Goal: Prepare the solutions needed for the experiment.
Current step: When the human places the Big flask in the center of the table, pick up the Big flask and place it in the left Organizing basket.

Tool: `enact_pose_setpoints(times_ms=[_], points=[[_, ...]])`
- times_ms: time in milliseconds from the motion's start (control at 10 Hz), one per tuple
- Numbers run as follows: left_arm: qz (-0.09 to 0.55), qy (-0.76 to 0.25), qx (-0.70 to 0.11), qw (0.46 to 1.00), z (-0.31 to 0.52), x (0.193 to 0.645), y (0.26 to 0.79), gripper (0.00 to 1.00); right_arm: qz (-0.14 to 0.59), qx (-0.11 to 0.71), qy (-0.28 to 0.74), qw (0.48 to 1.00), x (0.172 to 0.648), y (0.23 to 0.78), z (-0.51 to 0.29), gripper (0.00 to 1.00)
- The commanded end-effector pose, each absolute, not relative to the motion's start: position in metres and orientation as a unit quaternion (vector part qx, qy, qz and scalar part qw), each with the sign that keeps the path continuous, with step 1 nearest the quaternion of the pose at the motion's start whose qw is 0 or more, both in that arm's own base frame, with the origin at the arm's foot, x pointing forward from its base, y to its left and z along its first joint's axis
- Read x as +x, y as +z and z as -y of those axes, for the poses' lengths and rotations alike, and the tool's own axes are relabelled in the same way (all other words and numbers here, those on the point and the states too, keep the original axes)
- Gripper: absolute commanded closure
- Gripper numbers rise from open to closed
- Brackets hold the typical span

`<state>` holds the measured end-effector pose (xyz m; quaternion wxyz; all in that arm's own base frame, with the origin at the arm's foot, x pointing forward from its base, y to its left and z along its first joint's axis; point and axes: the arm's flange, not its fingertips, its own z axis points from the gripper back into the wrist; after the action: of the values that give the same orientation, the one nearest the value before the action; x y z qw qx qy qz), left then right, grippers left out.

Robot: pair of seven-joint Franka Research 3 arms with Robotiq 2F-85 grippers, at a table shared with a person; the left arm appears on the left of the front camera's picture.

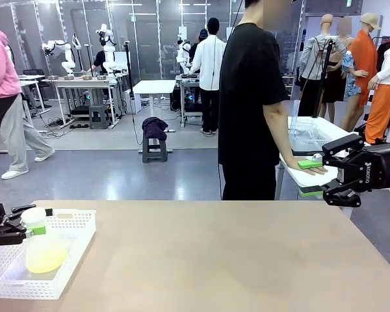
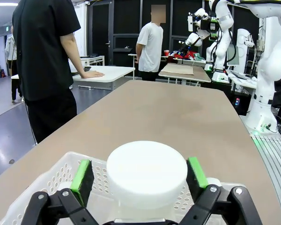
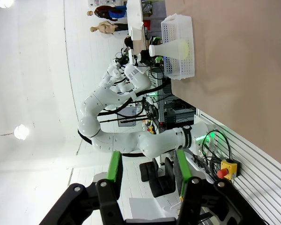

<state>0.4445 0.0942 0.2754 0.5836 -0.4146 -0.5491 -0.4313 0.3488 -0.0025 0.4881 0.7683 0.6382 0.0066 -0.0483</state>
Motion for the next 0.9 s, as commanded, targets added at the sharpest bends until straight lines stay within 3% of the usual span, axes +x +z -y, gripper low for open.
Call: enact_pose_setpoints(times_ms=[0, 300, 800], points=[[0.551, -0.431, -0.415, 0.582, -0.093, 0.445, 0.276, 0.0, 0.001, 0.644, -0.043, 0.764, 0.348, 0.489, 0.001, 0.43], [0.545, -0.444, -0.416, 0.577, -0.095, 0.443, 0.276, 0.0, 0.001, 0.644, -0.043, 0.764, 0.348, 0.489, 0.001, 0.43], [0.55, -0.462, -0.348, 0.603, -0.13, 0.419, 0.295, 0.0, 0.001, 0.644, -0.043, 0.764, 0.348, 0.489, 0.001, 0.43]])
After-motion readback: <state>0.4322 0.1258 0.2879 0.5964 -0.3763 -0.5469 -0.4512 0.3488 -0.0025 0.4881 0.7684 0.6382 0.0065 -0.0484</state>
